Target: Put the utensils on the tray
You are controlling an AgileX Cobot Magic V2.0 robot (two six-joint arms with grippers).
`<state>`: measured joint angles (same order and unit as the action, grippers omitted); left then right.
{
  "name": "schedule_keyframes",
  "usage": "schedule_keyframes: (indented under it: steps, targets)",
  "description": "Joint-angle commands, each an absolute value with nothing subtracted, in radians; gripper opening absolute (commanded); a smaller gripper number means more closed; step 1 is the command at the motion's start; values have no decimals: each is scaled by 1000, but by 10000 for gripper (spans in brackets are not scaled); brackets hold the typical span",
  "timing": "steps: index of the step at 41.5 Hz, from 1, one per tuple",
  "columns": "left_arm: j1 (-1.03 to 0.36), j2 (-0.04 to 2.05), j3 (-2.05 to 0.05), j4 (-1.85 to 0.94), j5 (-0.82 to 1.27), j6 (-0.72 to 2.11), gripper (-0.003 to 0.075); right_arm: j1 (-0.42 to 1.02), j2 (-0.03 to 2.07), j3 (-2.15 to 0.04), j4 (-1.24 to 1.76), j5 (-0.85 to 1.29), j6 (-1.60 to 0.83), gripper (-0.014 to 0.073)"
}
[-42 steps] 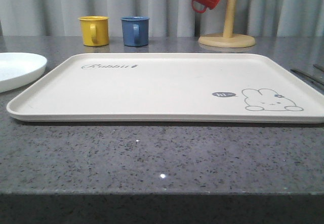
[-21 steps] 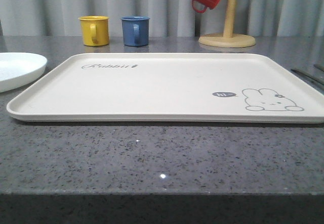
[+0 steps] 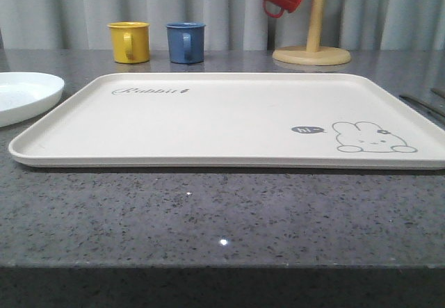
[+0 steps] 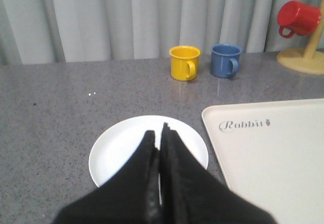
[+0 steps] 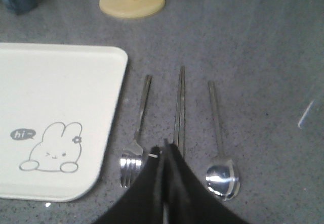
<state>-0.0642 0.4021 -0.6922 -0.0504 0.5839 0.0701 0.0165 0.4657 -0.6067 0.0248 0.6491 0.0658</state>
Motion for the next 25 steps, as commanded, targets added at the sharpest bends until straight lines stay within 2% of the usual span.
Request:
schedule_keyframes:
  steps: [1,6,8,9,11,14,16,17,25]
  targets:
    - [-62,445,-724,-52,526,70,-20,10,534,-639,21,599,65,-68]
    - [-62,488,-722,-52,533,70,-19,10,598,-639,11,607,49,-46]
    - [-62,501,-722,-52,533,70,-4,10,609,-639,11,612,28,57]
    - [-62,507,-722,-52,533,70,30,10,610,-639,11,615,28,123]
    - [-62,520,-722,-50,533,70,150,10,613,-639,11,621,28,300]
    - [-62,540,-722,-25,538,70,416,10,613,-639,11,628,28,458]
    - [-61,559,-725,-6,563,70,523,10,613,-639,12,628,28,466]
    - [-61,577,-736,8,587,70,534,10,613,-639,12,628,28,466]
    - [-25,872,-908,147,919,-6,533,10,613,-639,12,628,28,466]
